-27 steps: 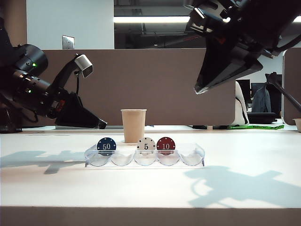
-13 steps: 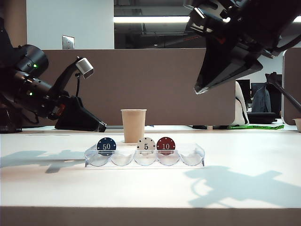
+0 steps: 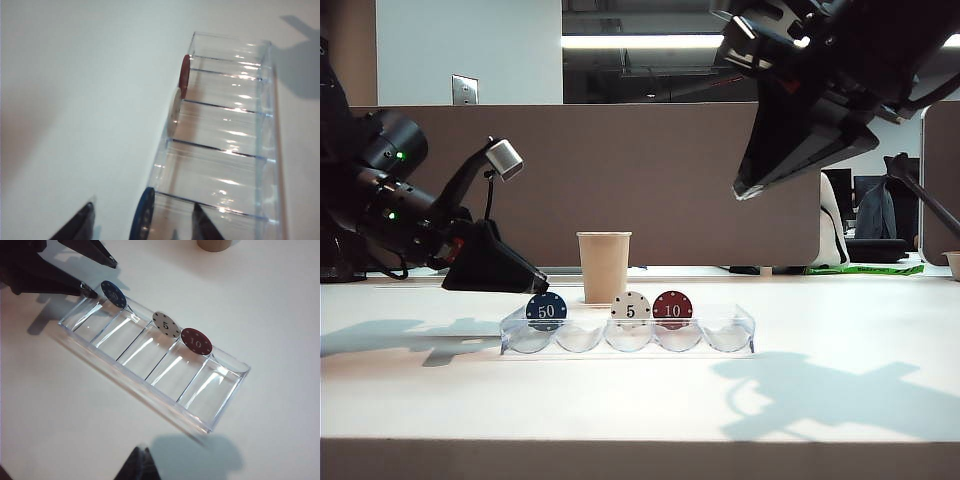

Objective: Pick up the chip with the greater value and put it into the paper cup.

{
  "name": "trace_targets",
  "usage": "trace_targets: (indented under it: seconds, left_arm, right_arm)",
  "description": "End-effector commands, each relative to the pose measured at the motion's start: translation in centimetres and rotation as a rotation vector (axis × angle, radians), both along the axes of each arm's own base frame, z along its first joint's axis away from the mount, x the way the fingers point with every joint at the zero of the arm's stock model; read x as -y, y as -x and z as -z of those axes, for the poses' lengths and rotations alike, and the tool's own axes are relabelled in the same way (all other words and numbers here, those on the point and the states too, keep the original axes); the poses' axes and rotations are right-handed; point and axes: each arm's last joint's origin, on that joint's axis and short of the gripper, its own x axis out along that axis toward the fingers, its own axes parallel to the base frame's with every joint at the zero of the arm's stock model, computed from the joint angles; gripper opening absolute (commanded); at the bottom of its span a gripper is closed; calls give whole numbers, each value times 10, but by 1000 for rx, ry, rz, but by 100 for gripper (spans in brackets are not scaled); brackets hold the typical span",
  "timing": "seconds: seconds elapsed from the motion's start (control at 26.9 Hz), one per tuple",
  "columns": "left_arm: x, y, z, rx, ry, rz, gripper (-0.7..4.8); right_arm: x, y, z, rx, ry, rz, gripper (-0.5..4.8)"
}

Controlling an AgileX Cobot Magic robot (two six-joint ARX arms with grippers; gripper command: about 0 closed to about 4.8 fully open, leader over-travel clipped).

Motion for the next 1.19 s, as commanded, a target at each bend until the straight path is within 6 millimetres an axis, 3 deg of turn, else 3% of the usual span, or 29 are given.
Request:
trace_targets:
  seconds: [0.04,0.48,1.19]
  left_arm:
    - [2,-3,-1,26,9,6,251]
    - [15,-22,2,9,18,24,251]
    - [15,-20,9,-25,-84,-48,244]
  right_arm:
    - [-1,0,-3,17,-16,-4,-5]
    - [-1,0,-3,17,-16,-4,-5]
    - [-1,0,-3,17,-16,-4,-5]
